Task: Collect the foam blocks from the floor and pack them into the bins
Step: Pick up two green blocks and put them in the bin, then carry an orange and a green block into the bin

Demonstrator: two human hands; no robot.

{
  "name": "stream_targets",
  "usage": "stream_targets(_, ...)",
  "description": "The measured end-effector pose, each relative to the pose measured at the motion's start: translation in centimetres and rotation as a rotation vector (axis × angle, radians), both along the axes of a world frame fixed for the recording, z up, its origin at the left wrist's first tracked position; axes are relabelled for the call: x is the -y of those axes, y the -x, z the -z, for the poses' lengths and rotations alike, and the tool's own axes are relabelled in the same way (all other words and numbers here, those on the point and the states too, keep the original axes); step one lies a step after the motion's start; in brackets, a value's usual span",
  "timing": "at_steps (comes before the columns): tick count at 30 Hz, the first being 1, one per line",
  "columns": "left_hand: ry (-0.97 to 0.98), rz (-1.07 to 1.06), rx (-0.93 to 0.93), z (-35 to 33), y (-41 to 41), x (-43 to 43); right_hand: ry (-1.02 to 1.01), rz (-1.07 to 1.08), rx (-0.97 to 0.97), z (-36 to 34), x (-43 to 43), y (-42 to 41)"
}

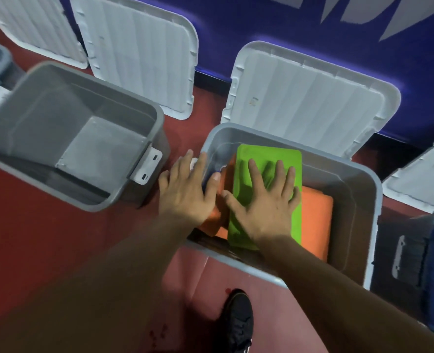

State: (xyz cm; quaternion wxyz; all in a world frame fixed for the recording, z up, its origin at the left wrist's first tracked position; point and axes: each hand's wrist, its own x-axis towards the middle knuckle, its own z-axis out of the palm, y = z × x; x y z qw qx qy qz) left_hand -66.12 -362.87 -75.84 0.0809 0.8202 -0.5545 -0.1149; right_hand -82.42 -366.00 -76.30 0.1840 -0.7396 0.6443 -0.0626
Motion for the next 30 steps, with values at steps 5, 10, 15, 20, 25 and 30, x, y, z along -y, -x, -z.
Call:
stream_targets(5, 0.144, -0.042, -0.022, -1.0, -2.5, -3.3, 0.065, -0.091, -0.008, -1.2, -2.3, -2.9)
stream_targets(10, 0.345, -0.045, -0.033, -2.1, -8.1, -10.2, 0.067, -0.177, 0.006, -3.1, -7.2, -9.2)
stream_targets(15, 0.26, -0.139, 0.004, -3.7, -17.3, -22.0, 0.067, -0.383, 0.03, -4.2, -16.6, -19.3)
stream_targets(20, 0.166, -0.344, 0.01, -6.0, -27.1, -35.6, 0.081, -0.597, 0.086, -5.9, -28.3, -31.1)
stream_targets(25, 0.1, -0.509, 0.009, -8.0, -35.2, -51.8, 0.029, -0.798, 0.048, -7.1, -41.3, -41.5)
stream_targets(30, 0.082, -0.739, 0.017, -9.8, -41.2, -67.5, 0.11, -1.018, 0.068, -7.6, -55.5, -50.3)
